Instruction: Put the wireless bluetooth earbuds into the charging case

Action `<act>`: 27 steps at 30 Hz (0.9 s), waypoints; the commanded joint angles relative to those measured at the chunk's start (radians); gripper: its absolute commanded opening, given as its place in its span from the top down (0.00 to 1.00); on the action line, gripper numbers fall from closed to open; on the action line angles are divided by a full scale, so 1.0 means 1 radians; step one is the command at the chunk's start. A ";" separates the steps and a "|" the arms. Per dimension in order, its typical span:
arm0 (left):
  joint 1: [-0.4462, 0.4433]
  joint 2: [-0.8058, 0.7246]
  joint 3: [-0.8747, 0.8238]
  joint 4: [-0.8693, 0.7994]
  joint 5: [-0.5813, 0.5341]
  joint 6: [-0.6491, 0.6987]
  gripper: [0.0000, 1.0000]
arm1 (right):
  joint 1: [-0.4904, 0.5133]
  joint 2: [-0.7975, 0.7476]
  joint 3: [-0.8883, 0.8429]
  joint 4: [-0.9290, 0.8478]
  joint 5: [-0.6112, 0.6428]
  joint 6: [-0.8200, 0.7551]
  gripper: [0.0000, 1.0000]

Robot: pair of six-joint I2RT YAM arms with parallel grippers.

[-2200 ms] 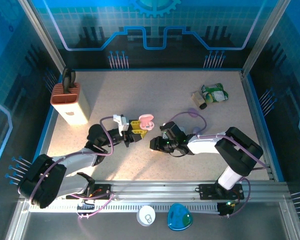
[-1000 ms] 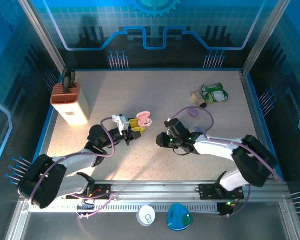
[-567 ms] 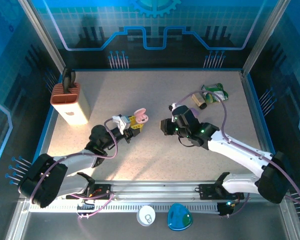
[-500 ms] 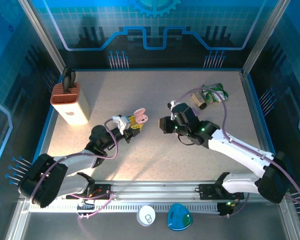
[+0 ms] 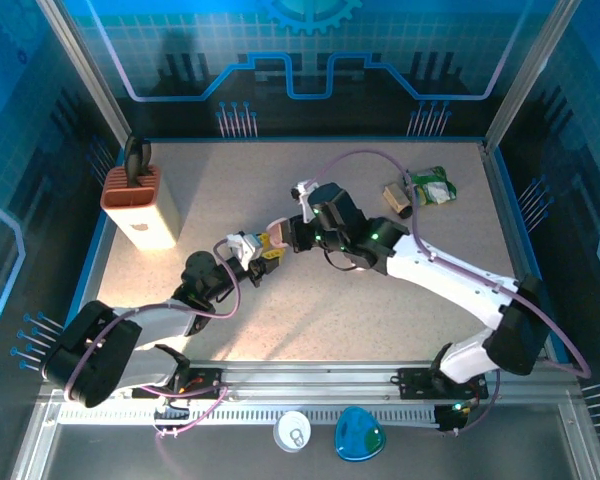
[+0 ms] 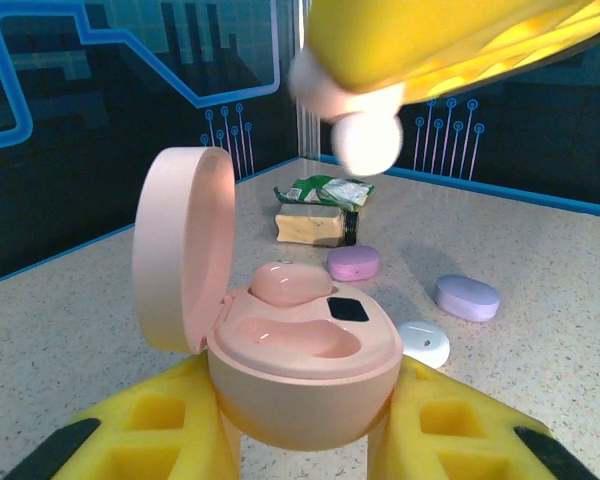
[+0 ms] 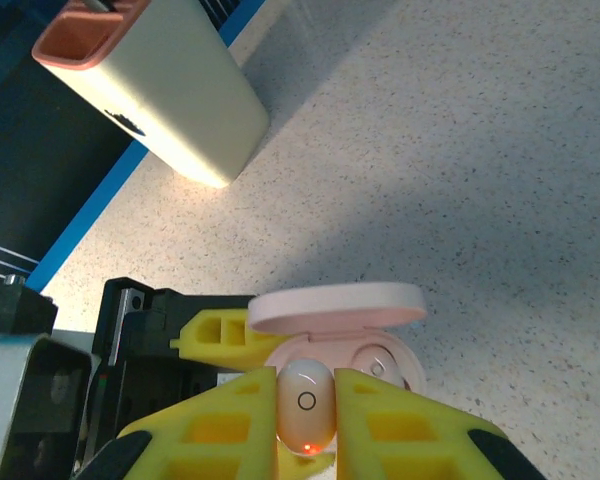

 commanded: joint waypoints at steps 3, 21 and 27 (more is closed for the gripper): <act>-0.003 0.003 -0.015 0.060 -0.017 0.008 0.75 | 0.022 0.064 0.065 -0.005 -0.036 -0.031 0.81; -0.002 -0.031 -0.014 0.036 -0.041 -0.004 0.76 | 0.024 0.103 0.041 -0.010 -0.044 -0.025 0.81; -0.003 -0.035 -0.013 0.040 -0.040 -0.015 0.76 | 0.025 0.114 0.037 -0.008 -0.052 -0.025 0.80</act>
